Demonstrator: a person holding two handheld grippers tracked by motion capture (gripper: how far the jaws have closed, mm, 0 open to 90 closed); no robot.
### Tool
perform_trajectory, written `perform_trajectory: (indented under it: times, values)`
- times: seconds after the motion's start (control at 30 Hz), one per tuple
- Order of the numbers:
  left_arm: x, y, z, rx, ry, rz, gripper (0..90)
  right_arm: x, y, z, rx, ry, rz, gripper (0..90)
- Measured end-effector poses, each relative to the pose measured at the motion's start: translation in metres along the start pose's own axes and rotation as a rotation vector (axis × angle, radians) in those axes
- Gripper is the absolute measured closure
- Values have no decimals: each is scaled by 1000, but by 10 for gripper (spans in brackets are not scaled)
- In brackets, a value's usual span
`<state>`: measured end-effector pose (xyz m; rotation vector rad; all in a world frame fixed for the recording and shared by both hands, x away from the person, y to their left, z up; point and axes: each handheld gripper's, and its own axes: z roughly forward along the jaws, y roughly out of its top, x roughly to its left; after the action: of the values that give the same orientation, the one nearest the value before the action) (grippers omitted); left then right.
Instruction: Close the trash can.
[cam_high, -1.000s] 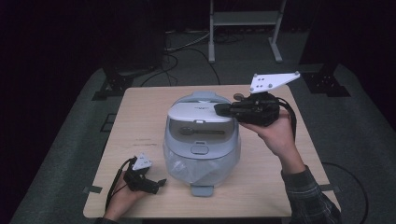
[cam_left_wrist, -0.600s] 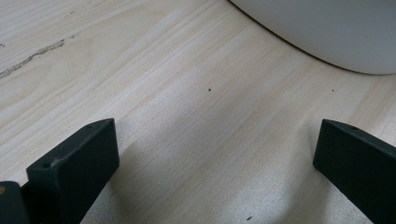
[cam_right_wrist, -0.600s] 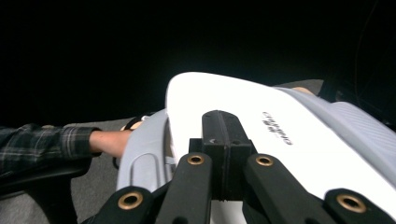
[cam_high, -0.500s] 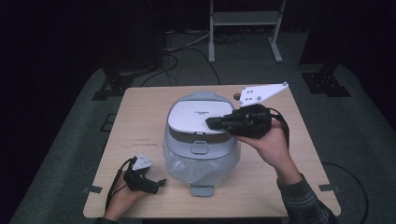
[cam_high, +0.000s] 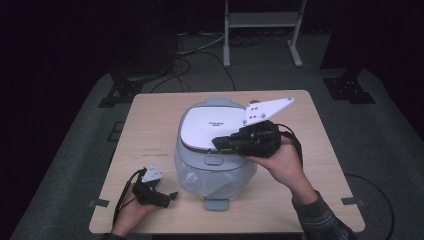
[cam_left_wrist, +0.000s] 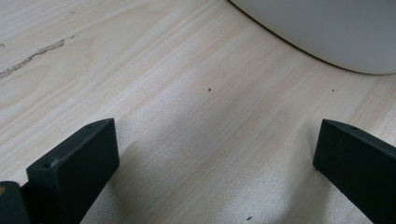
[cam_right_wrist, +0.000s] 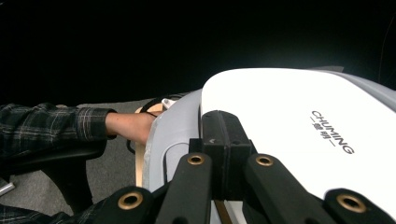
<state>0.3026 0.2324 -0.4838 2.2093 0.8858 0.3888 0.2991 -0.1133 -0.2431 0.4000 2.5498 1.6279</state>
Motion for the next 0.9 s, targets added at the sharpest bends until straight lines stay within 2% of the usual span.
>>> perform_trajectory:
  times: [0.6,0.77,0.83,0.9]
  values:
    - [0,0,0,0,0,0,0,0,-2,8,71,-1,-15,900]
    - [0,0,0,0,0,0,0,-1,-3,8,74,-2,4,900]
    - [0,0,0,0,0,0,0,1,-3,10,101,-19,-14,900]
    - [0,0,0,0,-1,2,0,2,-2,10,106,-22,-20,900]
